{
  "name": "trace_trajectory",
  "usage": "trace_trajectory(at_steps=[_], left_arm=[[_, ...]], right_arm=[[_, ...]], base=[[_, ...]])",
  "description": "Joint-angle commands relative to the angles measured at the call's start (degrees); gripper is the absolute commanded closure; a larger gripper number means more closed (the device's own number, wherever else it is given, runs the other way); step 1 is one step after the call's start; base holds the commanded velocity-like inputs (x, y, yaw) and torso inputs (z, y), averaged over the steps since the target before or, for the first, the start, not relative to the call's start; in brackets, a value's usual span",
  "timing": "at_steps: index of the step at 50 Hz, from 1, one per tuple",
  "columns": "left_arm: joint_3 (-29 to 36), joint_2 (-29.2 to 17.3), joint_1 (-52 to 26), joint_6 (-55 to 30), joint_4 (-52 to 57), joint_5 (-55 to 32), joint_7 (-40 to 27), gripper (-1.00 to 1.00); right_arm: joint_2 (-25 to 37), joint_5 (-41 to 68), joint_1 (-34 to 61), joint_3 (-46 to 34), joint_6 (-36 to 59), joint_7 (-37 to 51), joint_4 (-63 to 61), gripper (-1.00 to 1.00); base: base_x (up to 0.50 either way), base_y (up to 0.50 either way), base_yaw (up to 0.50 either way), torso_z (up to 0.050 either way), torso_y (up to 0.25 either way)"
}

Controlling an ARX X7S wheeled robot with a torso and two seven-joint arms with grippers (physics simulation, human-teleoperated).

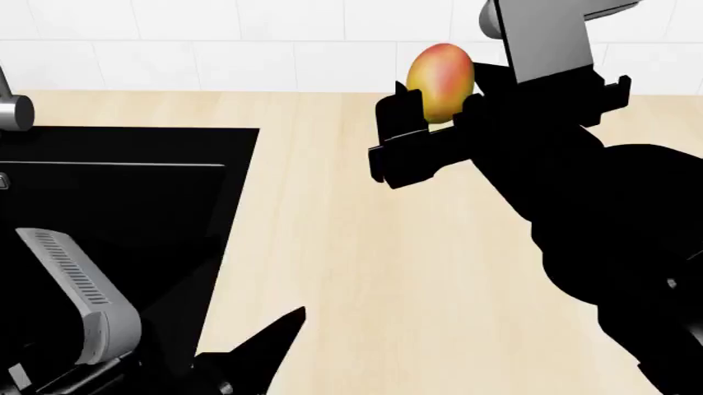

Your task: There is a mixed pile of frozen fruits and vegetables on the counter. Locate all the frozen vegetables and place the items in a bowl on the counter. Take all the frozen fruits and defrost them in a running sink.

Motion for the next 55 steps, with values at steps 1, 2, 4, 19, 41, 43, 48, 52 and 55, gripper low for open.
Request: trace_trajectory(at_steps=[1,2,4,19,41,43,48,52,55], left_arm=[[2.61,-0.54,-0.11,-2.86,1.29,-4.26,2.23,-1.0],[2.76,-0.54,-0.17,-3.01,1.26,-4.25,2.22,-1.0],[3.14,-0.54,-0.49,-3.49,1.06,-4.3,2.25,-1.0],[6.57,-0.86,0.12,-6.19,2.35,-3.54,2.14,-1.0],[10.63,0.33,2.93,-6.58,-0.2,0.76,3.6,-1.0],[10.68,0.09,3.34,-6.56,-0.58,0.75,3.55,-1.0],[12.0,-0.06,4.16,-7.16,-0.62,1.66,3.58,-1.0],[11.94,-0.66,4.36,-7.43,-0.15,1.16,3.1,-1.0],[12.02,-0.33,3.43,-8.02,-0.45,0.88,2.59,-1.0]], right_arm=[[1.68,0.92,-0.61,0.56,2.08,0.74,-3.72,1.0],[1.73,0.97,-0.6,0.58,2.14,0.82,-3.8,1.0],[1.78,1.22,-0.77,0.67,2.31,1.03,-4.1,1.0],[1.94,1.74,-2.26,0.56,1.92,1.29,-4.97,1.0],[2.33,2.27,-4.49,0.14,1.16,1.18,-5.82,1.0],[2.49,2.19,-4.82,0.18,0.85,1.03,-5.7,1.0],[2.69,2.26,-5.21,0.31,0.59,1.08,-5.77,1.0],[2.66,2.32,-5.3,0.32,0.44,1.11,-5.76,1.0],[2.65,2.27,-5.3,0.26,0.35,1.09,-5.72,1.0]], base=[[0.0,0.0,0.0,0.0,0.0],[0.0,0.0,0.0,0.0,0.0],[0.0,0.0,0.0,0.0,0.0],[0.0,0.0,0.0,0.0,0.0],[0.0,0.0,0.0,0.0,0.0],[0.0,0.0,0.0,0.0,0.0],[0.0,0.0,0.0,0.0,0.0],[0.0,0.0,0.0,0.0,0.0],[0.0,0.0,0.0,0.0,0.003]])
